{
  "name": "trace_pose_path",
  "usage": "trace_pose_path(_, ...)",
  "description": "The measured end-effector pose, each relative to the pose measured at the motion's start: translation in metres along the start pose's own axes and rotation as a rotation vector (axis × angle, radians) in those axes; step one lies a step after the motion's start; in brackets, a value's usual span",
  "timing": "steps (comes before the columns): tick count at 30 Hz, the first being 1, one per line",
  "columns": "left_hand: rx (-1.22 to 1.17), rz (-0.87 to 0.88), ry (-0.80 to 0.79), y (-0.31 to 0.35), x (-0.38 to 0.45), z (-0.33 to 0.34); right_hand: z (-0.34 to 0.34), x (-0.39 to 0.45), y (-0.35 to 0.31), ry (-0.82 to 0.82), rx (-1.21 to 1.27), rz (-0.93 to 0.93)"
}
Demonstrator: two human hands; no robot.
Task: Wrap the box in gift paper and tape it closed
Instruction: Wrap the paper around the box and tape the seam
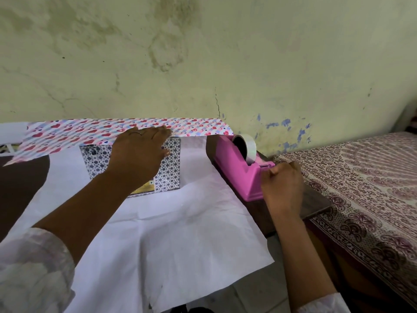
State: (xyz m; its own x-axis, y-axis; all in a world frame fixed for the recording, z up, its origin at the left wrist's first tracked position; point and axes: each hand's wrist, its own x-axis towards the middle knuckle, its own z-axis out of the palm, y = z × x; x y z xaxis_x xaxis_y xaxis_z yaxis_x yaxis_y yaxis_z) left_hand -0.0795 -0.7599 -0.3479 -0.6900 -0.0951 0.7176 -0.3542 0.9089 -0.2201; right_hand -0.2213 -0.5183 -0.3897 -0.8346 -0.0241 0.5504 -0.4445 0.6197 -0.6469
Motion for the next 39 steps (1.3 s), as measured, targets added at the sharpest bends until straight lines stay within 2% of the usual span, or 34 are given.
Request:
trace_pose_path(4,0.004,0.016,-0.004,-0.001,0.000,0.001,-0.008,-0.005,0.007,-0.039,-0.071,0.044)
trace_pose_path(7,0.012,0.014,0.002,0.000,-0.001,0.001,-0.019,-0.011,0.016,0.007,-0.047,0.060)
trace_pose_path(9,0.014,0.011,-0.002,0.001,0.000,0.000,-0.027,-0.011,0.013,0.045,0.148,0.066)
trace_pose_path(12,0.013,0.011,-0.028,0.003,0.001,0.001,-0.039,-0.015,-0.018,-0.040,0.624,0.051)
trace_pose_path(15,0.005,-0.011,-0.054,0.001,0.000,0.002,-0.042,-0.021,-0.059,-0.201,0.904,-0.042)
trace_pose_path(19,-0.014,-0.040,-0.067,0.005,0.000,-0.002,-0.025,-0.020,-0.103,-0.498,1.153,0.002)
trace_pose_path(24,-0.016,-0.070,-0.088,0.005,-0.004,-0.003,0.004,-0.020,-0.132,-0.625,1.214,0.140)
trace_pose_path(29,-0.073,0.026,0.032,-0.004,-0.007,-0.001,0.025,-0.018,-0.141,-0.635,1.259,0.339)
trace_pose_path(39,-0.158,0.092,0.039,-0.012,-0.025,0.000,0.036,-0.018,-0.153,-0.666,1.202,0.410)
